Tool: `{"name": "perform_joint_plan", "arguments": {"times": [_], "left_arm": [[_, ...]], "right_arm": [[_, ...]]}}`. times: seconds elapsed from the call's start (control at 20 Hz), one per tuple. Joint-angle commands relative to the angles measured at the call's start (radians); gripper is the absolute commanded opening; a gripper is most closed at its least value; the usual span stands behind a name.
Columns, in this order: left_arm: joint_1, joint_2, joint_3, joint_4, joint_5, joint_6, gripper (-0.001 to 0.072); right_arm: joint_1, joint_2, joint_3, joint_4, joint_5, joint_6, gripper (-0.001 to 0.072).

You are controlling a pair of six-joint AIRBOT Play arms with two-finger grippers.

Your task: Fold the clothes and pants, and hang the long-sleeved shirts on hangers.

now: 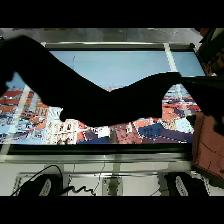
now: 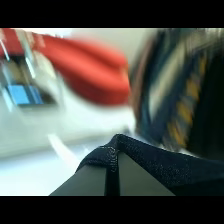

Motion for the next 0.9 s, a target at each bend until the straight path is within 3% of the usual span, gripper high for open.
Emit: {"name": "perform_joint_plan", "arguments": {"times": [0.0, 0.05, 0.15, 0.25, 0.3, 0.4, 0.6, 0.7, 0.85], "left_arm": [[0.001, 0.138, 0.012, 0.012, 0.145, -0.008, 0.0031], [0.001, 0.148, 0.012, 0.050, 0.142, -0.080, 0.0031], [0.001, 0.139, 0.011, 0.234, 0.093, -0.322, 0.0031], [0.001, 0.088, 0.002, 0.457, -0.026, -0.531, 0.0031], [0.000, 0.051, -0.016, 0.492, -0.073, -0.576, 0.0032], [-0.027, -0.061, -0.077, 0.488, -0.126, -0.578, 0.0033], [-0.232, -0.381, -0.176, 0.489, -0.041, -0.483, 0.0033], [-0.313, -0.535, -0.174, 0.488, 0.095, -0.442, 0.0032], [-0.335, -0.652, -0.171, 0.483, 0.138, -0.452, 0.0032]], "right_arm": [[0.000, 0.103, 0.068, -0.007, -0.025, 0.174, 0.0032], [0.000, 0.109, 0.068, -0.018, -0.029, 0.253, 0.0033], [0.000, 0.097, 0.052, -0.051, -0.045, 0.417, 0.0033], [0.000, 0.076, -0.008, -0.105, -0.051, 0.476, 0.0032], [0.000, 0.062, -0.068, -0.122, -0.066, 0.496, 0.0033], [0.016, 0.026, -0.225, -0.124, -0.154, 0.512, 0.0032], [0.236, -0.138, -0.521, -0.136, -0.569, 0.512, 0.0032], [0.307, -0.278, -0.549, -0.185, -0.768, 0.507, 0.0032], [0.269, -0.439, -0.493, -0.276, -0.847, 0.507, 0.0032]]}}
